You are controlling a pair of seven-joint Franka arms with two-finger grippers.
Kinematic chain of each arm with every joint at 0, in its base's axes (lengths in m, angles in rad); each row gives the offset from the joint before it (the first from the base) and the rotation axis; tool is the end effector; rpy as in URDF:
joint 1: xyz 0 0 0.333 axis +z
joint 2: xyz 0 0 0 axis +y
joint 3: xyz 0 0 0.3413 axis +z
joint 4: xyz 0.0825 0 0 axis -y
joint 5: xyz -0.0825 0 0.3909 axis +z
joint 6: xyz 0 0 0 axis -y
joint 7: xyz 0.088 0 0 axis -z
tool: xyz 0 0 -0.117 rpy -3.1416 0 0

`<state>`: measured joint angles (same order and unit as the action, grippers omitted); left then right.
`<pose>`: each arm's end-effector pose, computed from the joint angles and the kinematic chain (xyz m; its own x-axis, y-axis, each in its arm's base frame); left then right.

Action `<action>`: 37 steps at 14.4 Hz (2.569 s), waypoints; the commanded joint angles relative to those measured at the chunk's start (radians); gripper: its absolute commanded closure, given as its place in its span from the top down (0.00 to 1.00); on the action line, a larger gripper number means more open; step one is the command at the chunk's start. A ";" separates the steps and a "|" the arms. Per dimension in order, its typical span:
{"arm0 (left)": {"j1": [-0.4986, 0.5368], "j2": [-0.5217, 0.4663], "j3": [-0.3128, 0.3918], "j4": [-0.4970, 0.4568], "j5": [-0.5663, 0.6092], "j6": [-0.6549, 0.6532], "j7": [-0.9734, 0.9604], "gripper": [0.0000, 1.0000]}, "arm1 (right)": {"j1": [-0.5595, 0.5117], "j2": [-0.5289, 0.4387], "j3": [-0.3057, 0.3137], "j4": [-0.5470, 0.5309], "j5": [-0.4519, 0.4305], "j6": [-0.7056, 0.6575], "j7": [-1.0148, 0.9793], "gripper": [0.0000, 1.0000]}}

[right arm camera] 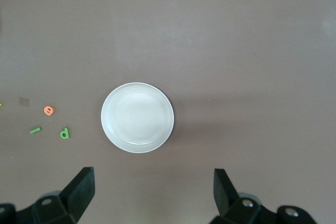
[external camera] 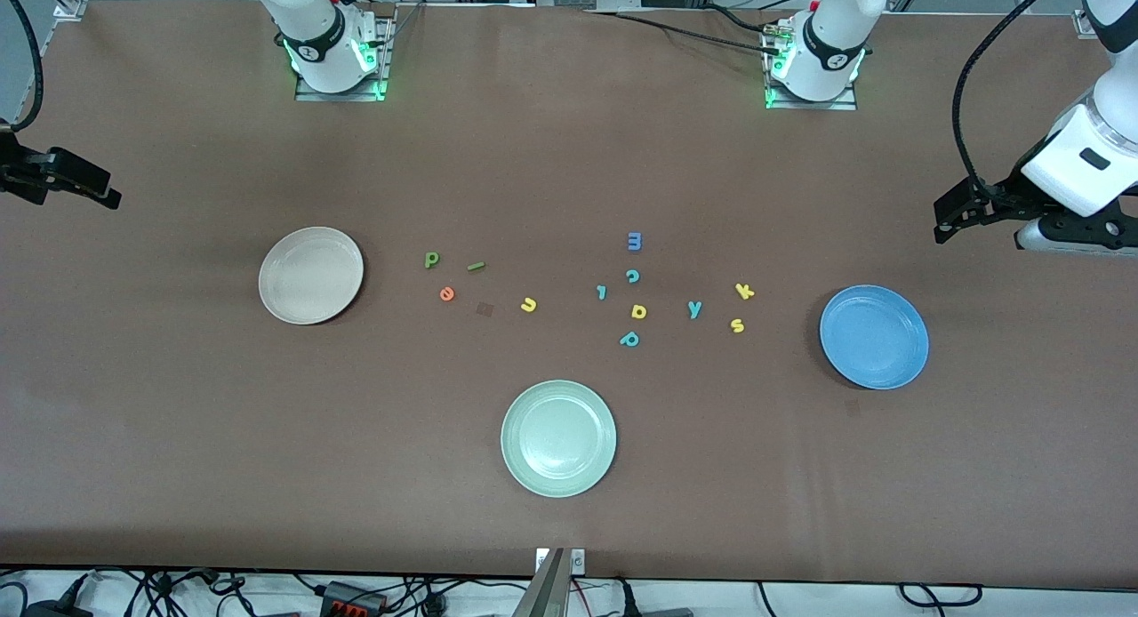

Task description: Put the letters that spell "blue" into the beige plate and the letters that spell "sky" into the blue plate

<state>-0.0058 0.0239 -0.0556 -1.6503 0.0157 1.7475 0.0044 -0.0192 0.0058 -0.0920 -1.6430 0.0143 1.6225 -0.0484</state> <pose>0.5833 -0.0339 0.6037 0.9950 -0.0682 0.0732 -0.0673 -0.9976 -0.0146 0.5622 -0.0610 0.6064 0.9977 -0.0635 -0.0256 -0.0639 -0.9978 -0.0150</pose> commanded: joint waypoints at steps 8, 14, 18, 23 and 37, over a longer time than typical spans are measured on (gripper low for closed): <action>0.000 -0.016 -0.001 -0.013 -0.016 -0.005 0.011 1.00 | -0.004 -0.010 0.017 -0.012 -0.013 -0.021 -0.002 1.00; -0.003 0.005 -0.003 0.052 -0.005 -0.111 -0.003 1.00 | -0.010 0.020 0.017 -0.011 -0.011 -0.015 -0.004 1.00; -0.013 0.019 -0.003 0.073 -0.014 -0.106 -0.011 1.00 | 0.002 0.023 0.023 -0.012 -0.011 -0.023 -0.004 1.00; -0.019 0.051 -0.003 0.106 -0.013 -0.114 -0.014 1.00 | 0.178 0.107 0.026 -0.041 0.006 -0.046 0.013 1.00; -0.144 0.237 -0.001 0.095 -0.006 -0.082 -0.012 1.00 | 0.610 0.371 0.026 -0.271 0.062 0.465 0.554 1.00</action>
<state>-0.1124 0.1928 -0.0601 -1.5870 0.0149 1.6381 0.0010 0.5669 0.3800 -0.0557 -1.8415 0.0671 1.9893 0.3797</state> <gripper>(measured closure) 0.000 0.000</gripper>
